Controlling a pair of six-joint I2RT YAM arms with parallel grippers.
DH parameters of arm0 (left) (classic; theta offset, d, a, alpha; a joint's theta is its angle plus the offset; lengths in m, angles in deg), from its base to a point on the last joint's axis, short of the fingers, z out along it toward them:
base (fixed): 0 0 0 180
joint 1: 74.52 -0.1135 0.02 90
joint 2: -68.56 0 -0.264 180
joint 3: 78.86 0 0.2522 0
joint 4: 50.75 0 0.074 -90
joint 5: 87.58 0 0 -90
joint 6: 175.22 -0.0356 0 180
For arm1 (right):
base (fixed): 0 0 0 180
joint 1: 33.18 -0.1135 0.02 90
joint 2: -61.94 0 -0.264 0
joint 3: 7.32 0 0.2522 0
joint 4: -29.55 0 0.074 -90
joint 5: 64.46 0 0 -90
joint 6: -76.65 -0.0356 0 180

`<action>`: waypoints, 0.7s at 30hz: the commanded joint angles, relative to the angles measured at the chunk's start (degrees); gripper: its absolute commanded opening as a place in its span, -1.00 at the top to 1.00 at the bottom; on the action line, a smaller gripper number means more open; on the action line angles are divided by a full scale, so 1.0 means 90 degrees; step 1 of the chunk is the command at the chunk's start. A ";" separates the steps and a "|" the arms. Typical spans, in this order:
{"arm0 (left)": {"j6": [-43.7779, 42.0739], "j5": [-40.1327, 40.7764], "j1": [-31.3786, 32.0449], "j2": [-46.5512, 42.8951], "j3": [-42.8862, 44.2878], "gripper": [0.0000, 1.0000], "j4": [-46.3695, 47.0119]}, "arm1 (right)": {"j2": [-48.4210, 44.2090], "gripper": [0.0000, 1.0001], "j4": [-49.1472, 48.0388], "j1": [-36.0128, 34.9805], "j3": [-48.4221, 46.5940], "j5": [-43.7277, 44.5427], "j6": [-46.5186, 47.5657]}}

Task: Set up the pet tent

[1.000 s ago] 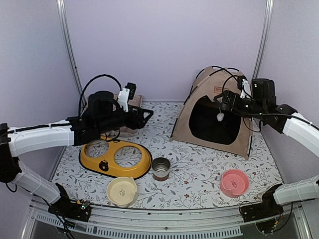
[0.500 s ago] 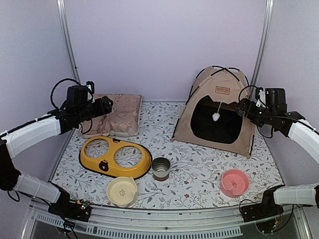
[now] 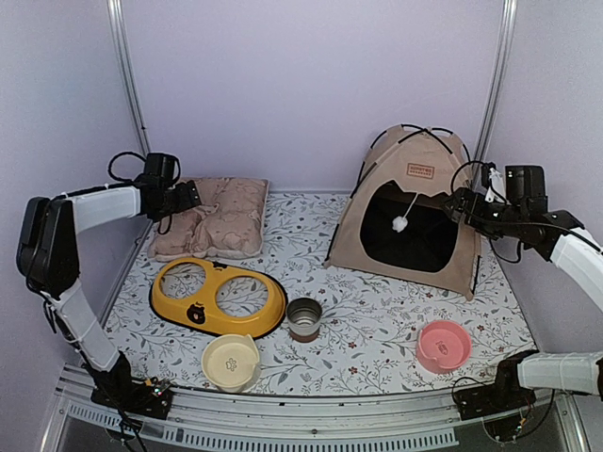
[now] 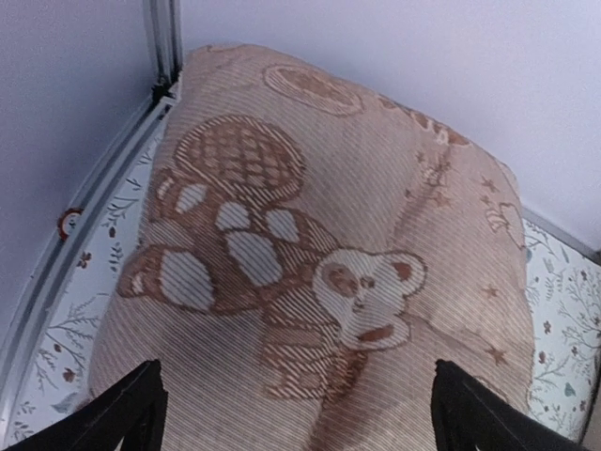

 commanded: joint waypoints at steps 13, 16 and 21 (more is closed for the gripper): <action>-0.0425 -0.1123 -0.1179 0.2370 0.2294 -0.93 -0.1035 | -0.0308 -0.98 -0.0081 -0.0758 -0.0110 -0.0418 -0.0038; -0.0431 -0.1297 -0.1182 0.2568 0.2431 -0.76 -0.0968 | -0.0277 -0.98 -0.0159 -0.0878 -0.0138 -0.0423 -0.0076; -0.0498 -0.1794 -0.1174 0.2492 0.2532 0.50 -0.0853 | -0.0152 -0.98 -0.0281 -0.1140 -0.0242 -0.0423 -0.0135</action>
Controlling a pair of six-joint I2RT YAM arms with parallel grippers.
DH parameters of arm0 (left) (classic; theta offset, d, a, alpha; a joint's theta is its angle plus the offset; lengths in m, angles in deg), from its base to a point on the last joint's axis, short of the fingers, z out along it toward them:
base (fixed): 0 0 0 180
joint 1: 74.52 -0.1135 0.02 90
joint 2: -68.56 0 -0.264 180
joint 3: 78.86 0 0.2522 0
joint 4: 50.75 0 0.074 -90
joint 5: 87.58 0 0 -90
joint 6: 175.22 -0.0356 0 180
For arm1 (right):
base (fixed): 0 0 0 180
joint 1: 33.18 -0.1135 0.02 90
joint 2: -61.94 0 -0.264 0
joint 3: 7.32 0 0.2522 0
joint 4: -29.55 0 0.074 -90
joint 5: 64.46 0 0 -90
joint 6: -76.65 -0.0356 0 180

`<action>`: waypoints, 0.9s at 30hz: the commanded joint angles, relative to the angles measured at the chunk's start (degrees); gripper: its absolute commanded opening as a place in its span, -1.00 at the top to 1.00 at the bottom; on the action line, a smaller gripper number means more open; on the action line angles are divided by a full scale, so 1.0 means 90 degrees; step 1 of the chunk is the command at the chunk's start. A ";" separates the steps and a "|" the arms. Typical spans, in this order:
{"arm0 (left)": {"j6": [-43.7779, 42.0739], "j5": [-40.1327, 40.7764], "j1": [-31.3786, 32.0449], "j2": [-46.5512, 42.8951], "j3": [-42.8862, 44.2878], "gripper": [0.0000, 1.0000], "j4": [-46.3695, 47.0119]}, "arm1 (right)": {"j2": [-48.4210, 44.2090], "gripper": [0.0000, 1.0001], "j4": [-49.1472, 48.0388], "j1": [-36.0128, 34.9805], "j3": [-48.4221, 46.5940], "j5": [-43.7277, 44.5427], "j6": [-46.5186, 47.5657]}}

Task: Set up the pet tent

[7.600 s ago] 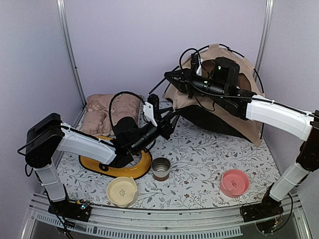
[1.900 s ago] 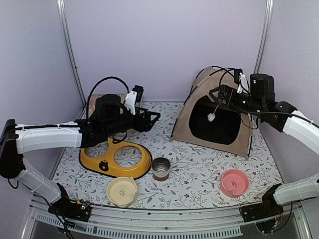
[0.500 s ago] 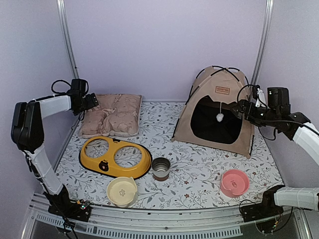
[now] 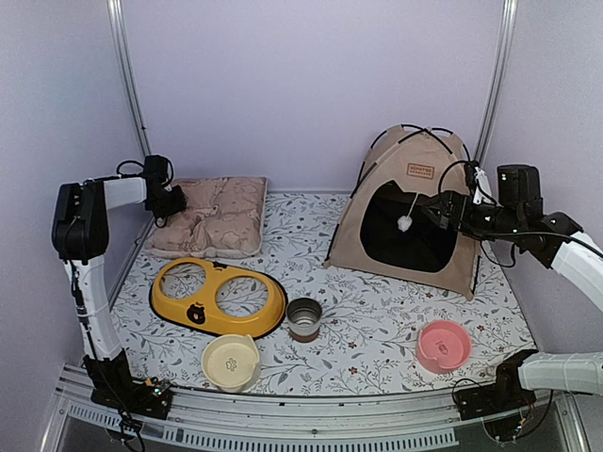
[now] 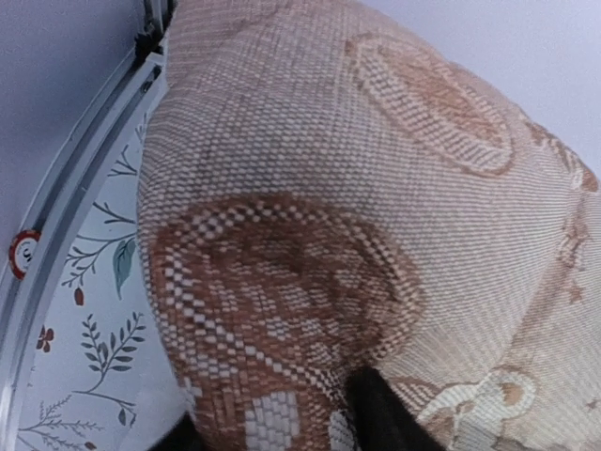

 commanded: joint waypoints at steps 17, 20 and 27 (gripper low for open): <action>-0.0184 -0.2148 0.1023 -0.3471 -0.0572 1.00 0.0951 | 0.0264 -0.98 -0.0951 -0.0349 -0.0054 -0.0549 -0.0217; -0.0096 -0.2310 0.1306 -0.3936 -0.0721 1.00 0.1052 | 0.0274 -0.98 -0.1169 -0.0385 0.0009 -0.0700 -0.0322; 0.0418 -0.2774 0.1855 -0.4860 -0.1419 1.00 0.1521 | 0.0358 -0.98 -0.1877 -0.0489 0.0312 -0.1145 -0.0572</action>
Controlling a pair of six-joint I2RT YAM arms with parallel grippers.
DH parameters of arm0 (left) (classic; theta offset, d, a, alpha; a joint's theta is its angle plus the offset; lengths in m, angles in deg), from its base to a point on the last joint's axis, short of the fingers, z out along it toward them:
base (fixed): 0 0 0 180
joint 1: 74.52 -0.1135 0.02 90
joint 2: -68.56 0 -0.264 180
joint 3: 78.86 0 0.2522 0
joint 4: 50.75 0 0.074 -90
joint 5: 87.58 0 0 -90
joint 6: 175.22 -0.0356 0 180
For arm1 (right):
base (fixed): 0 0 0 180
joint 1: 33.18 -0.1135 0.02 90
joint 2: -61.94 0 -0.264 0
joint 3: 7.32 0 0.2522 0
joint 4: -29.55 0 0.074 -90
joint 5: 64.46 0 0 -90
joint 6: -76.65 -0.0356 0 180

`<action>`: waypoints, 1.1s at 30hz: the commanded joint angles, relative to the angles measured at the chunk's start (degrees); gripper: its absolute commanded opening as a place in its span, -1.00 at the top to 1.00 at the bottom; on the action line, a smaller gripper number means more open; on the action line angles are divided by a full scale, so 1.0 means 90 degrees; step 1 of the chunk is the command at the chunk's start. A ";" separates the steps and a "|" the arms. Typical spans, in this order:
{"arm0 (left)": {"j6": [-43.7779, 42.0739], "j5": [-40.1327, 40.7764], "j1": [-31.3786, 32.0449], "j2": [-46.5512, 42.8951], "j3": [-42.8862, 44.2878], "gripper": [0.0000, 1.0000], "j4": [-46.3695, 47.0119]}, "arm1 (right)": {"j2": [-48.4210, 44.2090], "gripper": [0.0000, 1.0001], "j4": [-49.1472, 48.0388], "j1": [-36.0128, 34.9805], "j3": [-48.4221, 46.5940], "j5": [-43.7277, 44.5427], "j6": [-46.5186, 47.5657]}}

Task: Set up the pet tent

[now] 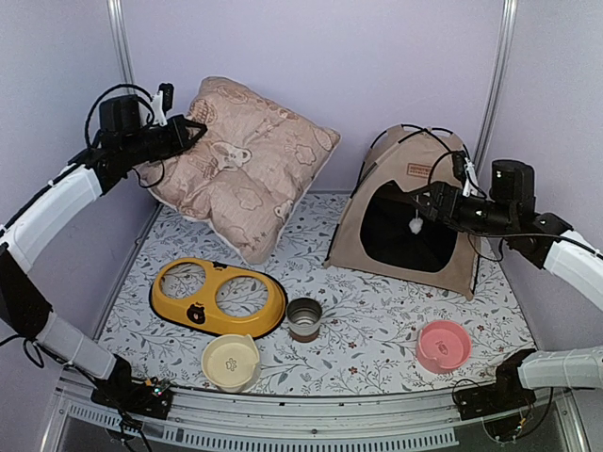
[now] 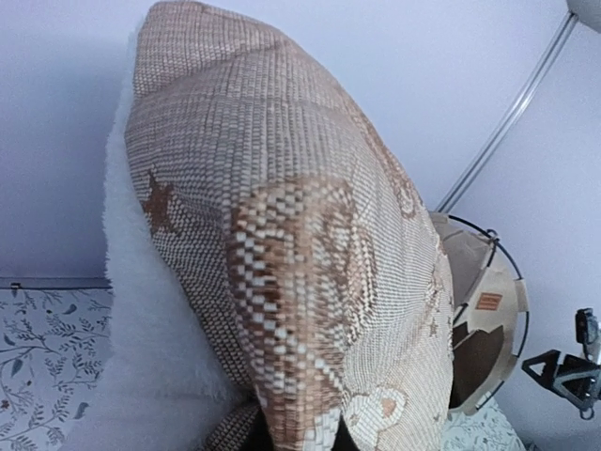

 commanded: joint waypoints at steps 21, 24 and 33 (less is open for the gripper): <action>0.1810 -0.1075 0.1878 -0.1021 -0.2010 1.00 0.2446 | 0.0833 -0.88 -0.3326 -0.1201 0.0833 -0.0638 -0.1257; 0.1841 -0.1139 0.2165 -0.0842 -0.2004 1.00 0.2537 | 0.0683 -0.36 -0.3207 -0.1242 0.0741 -0.0582 -0.1287; 0.1350 -0.1371 0.3314 0.0339 -0.1161 1.00 0.1947 | -0.0247 1.00 -0.0506 -0.1599 -0.0116 0.0624 -0.1117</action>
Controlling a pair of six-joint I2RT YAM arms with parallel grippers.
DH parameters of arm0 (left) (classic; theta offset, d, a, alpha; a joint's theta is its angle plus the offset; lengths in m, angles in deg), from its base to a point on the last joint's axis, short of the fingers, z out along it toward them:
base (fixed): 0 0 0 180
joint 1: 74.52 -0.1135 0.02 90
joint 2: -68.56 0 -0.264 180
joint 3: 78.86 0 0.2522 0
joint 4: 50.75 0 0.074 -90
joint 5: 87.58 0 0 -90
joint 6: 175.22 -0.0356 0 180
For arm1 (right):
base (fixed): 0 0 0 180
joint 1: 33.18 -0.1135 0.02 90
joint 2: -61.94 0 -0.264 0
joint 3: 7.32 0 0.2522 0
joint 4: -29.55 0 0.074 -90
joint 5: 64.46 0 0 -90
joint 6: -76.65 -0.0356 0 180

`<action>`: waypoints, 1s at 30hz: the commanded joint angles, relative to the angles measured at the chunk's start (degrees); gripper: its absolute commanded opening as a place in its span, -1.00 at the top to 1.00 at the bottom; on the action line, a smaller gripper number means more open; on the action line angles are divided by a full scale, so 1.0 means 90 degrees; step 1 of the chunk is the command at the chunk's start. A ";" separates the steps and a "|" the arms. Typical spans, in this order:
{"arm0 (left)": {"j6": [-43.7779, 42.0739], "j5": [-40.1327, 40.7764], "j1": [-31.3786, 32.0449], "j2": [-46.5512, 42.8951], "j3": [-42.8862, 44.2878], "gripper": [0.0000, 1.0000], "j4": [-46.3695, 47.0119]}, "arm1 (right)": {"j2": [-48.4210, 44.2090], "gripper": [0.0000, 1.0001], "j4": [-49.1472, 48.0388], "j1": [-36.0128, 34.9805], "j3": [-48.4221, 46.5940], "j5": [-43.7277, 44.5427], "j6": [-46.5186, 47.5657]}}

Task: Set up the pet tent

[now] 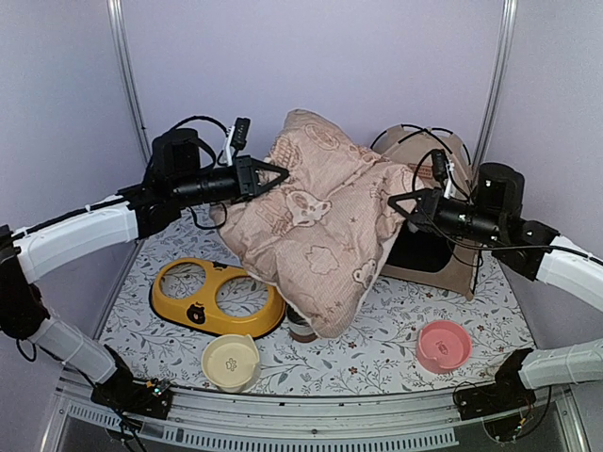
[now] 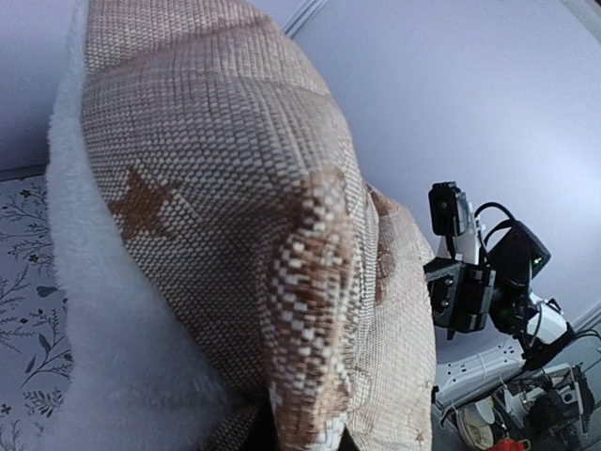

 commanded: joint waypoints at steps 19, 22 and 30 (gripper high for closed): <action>-0.0825 -0.0889 0.2325 0.4119 0.3704 1.00 -0.1710 | -0.0794 1.00 0.3004 -0.0881 -0.0205 0.2525 -0.0294; -0.0862 -0.0567 0.2294 0.4526 0.4286 1.00 -0.2041 | -0.0417 1.00 0.2893 -0.0883 -0.0359 0.2975 -0.0041; -0.0744 0.0316 0.2034 0.4882 0.4808 1.00 -0.2156 | 0.0718 1.00 0.2818 -0.0537 -0.0998 0.3613 0.0828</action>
